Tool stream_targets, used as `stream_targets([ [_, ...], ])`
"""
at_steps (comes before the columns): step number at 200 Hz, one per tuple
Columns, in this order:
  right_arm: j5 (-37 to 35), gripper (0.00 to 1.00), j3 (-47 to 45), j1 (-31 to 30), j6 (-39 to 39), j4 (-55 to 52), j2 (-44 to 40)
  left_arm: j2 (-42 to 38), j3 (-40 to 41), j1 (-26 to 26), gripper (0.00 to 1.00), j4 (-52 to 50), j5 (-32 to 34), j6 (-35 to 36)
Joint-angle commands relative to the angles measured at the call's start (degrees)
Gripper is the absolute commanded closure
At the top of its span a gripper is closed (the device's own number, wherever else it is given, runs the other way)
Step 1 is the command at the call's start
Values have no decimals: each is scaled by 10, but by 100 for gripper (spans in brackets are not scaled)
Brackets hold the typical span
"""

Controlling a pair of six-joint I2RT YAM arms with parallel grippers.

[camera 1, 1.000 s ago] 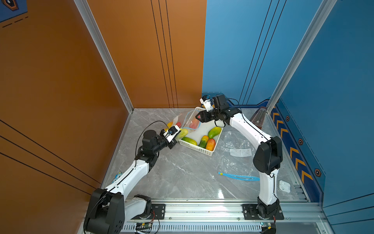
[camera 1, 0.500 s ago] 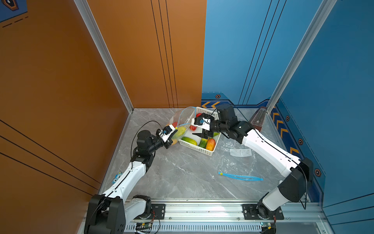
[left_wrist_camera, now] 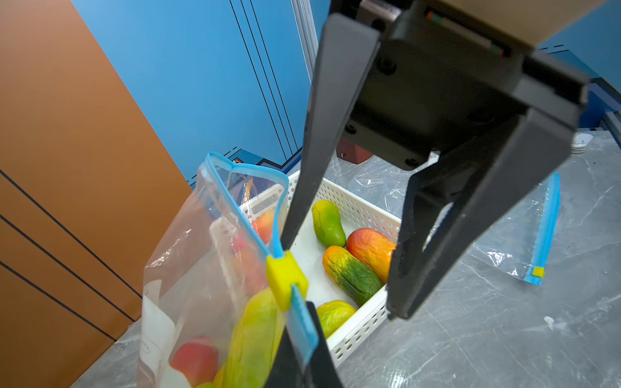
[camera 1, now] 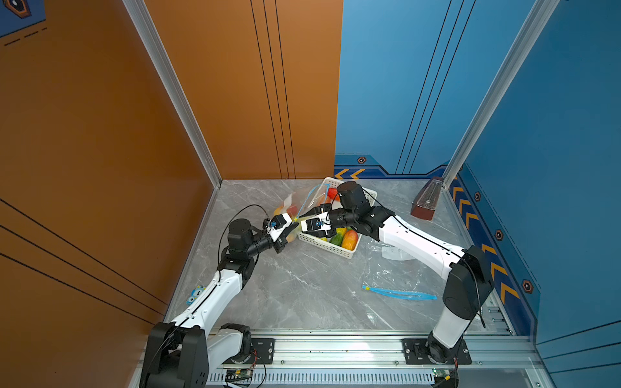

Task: Place the mango in a zip-top bag and seal the zipper
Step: Zip the zipper on the zipper food storage bag.

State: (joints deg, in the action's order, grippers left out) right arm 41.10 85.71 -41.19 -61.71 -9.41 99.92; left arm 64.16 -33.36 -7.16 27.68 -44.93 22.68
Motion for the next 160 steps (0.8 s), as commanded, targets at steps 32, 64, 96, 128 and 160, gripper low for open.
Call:
stream_targets([
  [32,49,55,8,4,-9,23,-19,-9,7,5,100,11,-30,-8],
  [64,55,55,54,2,-14,-1,19,-4,3,4,100,11,-36,-10],
  [96,44,56,85,-2,-12,-9,42,-2,2,1,100,11,-33,-9],
  [128,35,60,116,-1,-36,-60,60,0,-3,0,100,11,-30,-7],
  [160,33,68,144,-1,-59,-106,76,3,-5,0,100,11,-30,-5],
])
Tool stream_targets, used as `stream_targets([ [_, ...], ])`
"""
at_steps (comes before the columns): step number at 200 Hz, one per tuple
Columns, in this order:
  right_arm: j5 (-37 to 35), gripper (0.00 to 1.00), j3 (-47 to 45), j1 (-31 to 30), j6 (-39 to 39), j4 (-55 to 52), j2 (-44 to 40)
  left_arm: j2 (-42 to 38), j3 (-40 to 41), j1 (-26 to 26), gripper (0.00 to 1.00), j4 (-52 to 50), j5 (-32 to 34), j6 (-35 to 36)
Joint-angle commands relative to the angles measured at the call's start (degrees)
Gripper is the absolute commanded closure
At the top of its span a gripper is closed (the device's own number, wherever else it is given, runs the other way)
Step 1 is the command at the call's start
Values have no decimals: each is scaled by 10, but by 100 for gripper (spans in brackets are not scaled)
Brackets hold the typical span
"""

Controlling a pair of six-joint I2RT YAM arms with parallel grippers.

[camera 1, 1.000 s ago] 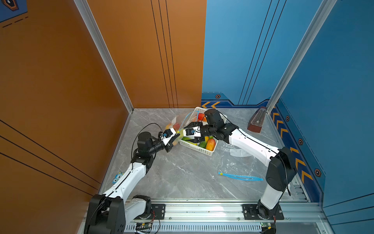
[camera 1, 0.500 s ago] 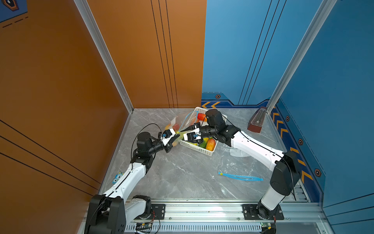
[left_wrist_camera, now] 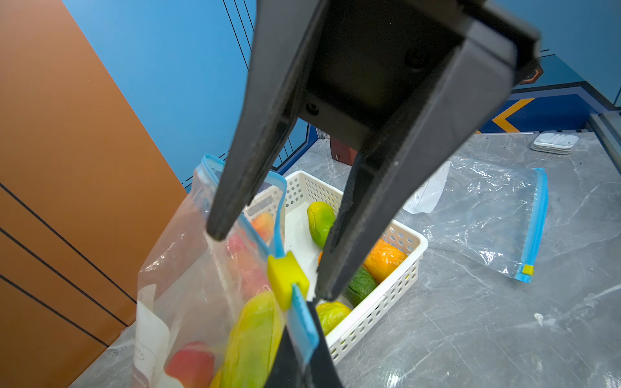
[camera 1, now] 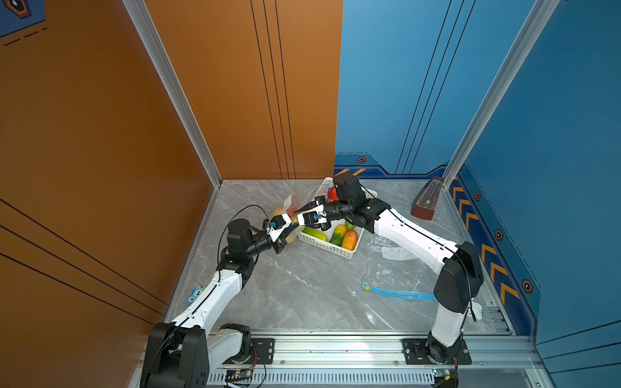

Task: Place the mango in a zip-top bag and seal the zipper
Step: Zip the zipper on the zipper food storage bag.

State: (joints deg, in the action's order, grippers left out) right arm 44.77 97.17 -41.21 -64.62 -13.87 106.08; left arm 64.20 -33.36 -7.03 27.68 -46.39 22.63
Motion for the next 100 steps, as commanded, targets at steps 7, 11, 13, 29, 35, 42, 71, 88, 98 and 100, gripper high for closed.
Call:
stream_targets([
  [7,-4,70,32,-1,-31,-65,16,3,-5,-2,100,11,-16,-5],
  [11,-4,72,35,-1,-33,-67,18,3,-6,-2,100,11,-16,-5],
  [13,-5,72,37,0,-33,-68,19,3,-5,-2,100,11,-16,-5],
  [29,-19,73,67,-4,-57,-115,32,3,-6,-2,100,11,-16,-6],
  [35,-23,74,79,-6,-65,-130,35,2,-5,-2,100,11,-16,-5],
  [42,-24,74,83,-7,-70,-138,37,3,-5,-2,100,11,-16,-5],
  [71,-40,81,88,-12,-82,-152,37,2,-5,0,100,11,-15,-5],
  [88,-42,81,90,-12,-85,-161,37,3,-4,0,100,11,-14,-6],
  [98,-41,83,91,-12,-87,-164,36,2,-5,-1,100,11,-12,-5],
  [100,-42,83,91,-12,-88,-166,36,2,-5,-1,100,11,-12,-5],
])
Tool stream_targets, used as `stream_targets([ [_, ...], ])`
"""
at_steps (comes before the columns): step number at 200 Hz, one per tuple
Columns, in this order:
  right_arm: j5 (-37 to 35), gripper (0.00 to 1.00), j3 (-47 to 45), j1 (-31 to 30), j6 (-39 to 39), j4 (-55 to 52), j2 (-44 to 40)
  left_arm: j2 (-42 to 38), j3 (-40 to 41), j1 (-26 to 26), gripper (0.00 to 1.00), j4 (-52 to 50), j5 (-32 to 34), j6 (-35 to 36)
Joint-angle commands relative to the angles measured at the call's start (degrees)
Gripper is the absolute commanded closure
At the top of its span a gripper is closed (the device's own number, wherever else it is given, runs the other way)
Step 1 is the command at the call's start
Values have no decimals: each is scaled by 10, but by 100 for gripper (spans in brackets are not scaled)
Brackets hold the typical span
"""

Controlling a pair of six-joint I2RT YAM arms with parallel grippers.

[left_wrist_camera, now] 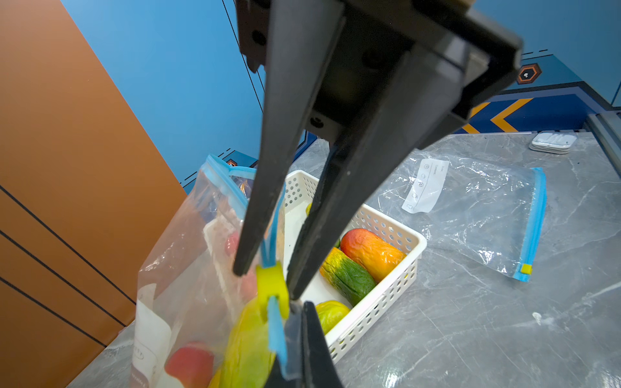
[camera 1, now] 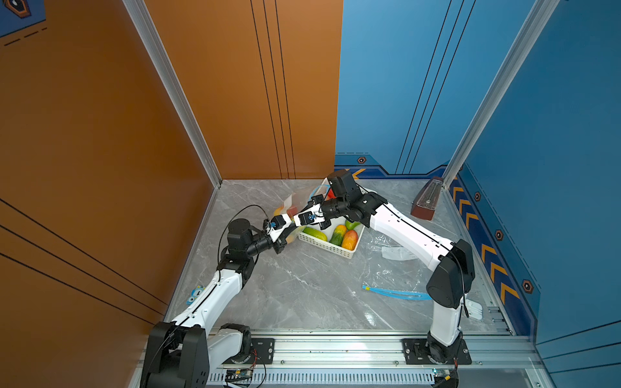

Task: Place the mango in a zip-top bag and seal the zipper
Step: Zip the zipper on the zipper food storage bag.

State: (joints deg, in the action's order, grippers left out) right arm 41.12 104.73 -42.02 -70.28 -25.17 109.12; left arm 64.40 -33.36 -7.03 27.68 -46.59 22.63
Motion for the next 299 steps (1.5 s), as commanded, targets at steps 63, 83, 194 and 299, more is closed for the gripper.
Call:
stream_targets([
  [63,-42,94,11,-9,-53,-85,-8,-17,3,3,100,11,0,-5],
  [83,-41,95,14,4,-33,-75,-9,-28,6,3,100,11,-1,-6],
  [194,-98,99,22,56,0,-25,18,-46,15,3,100,11,0,-7],
  [299,-91,99,89,133,40,-16,85,-87,24,48,100,11,38,-7],
])
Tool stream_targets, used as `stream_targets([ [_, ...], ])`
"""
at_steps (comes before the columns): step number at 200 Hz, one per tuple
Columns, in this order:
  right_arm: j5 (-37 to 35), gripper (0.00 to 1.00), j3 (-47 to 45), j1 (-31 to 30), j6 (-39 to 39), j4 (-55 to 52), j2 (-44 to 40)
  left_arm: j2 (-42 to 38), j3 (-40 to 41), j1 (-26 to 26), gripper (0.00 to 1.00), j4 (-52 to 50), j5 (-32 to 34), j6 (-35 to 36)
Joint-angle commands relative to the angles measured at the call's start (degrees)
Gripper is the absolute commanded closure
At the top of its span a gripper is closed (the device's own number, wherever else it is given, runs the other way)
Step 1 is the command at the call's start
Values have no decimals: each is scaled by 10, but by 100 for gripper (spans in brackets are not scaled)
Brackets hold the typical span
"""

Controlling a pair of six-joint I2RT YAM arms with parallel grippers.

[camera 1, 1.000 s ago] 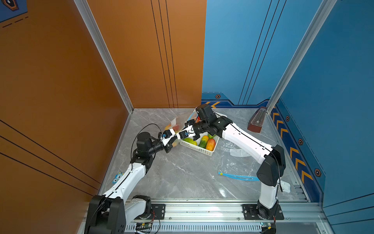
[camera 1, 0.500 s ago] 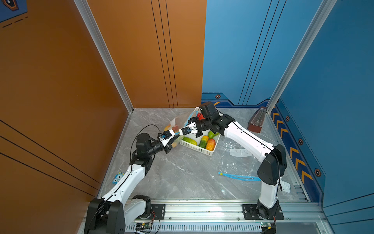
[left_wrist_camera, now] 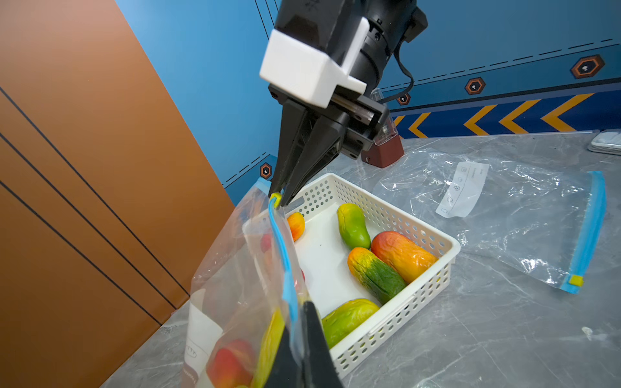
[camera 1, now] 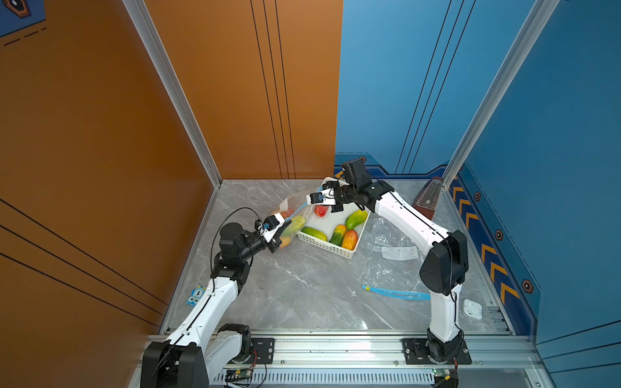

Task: Place the mango in a zip-top bag and seal the zipper
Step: Zip the zipper on the zipper food storage bag, then place the zipper food storage bag at the center of the board.

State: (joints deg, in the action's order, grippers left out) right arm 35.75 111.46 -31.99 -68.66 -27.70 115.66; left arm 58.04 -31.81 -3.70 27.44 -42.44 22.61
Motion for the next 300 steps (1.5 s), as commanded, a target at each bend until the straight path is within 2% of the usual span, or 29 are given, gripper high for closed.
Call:
stream_targets([
  [1,-37,99,23,33,25,10,20,-24,9,15,100,13,-4,-7],
  [141,-48,99,65,86,66,16,63,-46,14,90,100,14,75,2],
  [157,-37,96,73,84,79,16,69,-44,12,96,100,14,88,3],
  [161,-37,93,74,82,84,16,69,-42,11,96,100,14,95,3],
  [169,-37,80,75,75,99,19,67,-33,8,96,100,14,114,1],
  [183,-24,79,71,62,131,25,51,-14,4,97,100,14,154,2],
  [189,-22,74,67,58,155,34,41,-7,-1,99,100,14,179,0],
  [194,-23,65,64,54,173,43,36,1,-6,102,100,14,195,0],
  [198,-23,50,58,52,192,51,22,8,-9,104,100,14,207,0],
  [202,-23,41,51,50,212,62,11,14,-14,107,100,14,222,-3],
  [215,-26,22,19,49,277,108,-20,38,-35,115,100,14,259,-16],
  [218,-29,8,9,49,297,121,-29,44,-39,116,100,14,265,-16],
  [220,-32,2,1,50,311,132,-34,47,-42,117,100,15,269,-17],
  [230,-70,0,-34,50,388,172,-70,66,-59,120,100,14,303,-25],
  [242,-167,0,-67,51,518,187,-113,93,-86,130,100,14,332,-36],
  [260,-307,0,-70,55,638,61,-163,139,-133,143,100,13,374,-52],
  [271,-345,0,-81,51,630,-22,-195,166,-164,145,95,10,392,-60],
  [275,-371,0,-115,45,614,-37,-216,173,-174,145,91,5,389,-64],
  [284,-442,0,-183,18,559,-43,-263,182,-188,138,77,-7,375,-71],
  [287,-461,0,-203,8,538,-42,-279,182,-190,135,69,-7,372,-77],
  [294,-492,0,-258,-12,492,-42,-315,179,-189,123,65,-7,368,-85],
  [300,-528,0,-299,-30,464,-42,-340,176,-184,112,57,-7,355,-88],
])
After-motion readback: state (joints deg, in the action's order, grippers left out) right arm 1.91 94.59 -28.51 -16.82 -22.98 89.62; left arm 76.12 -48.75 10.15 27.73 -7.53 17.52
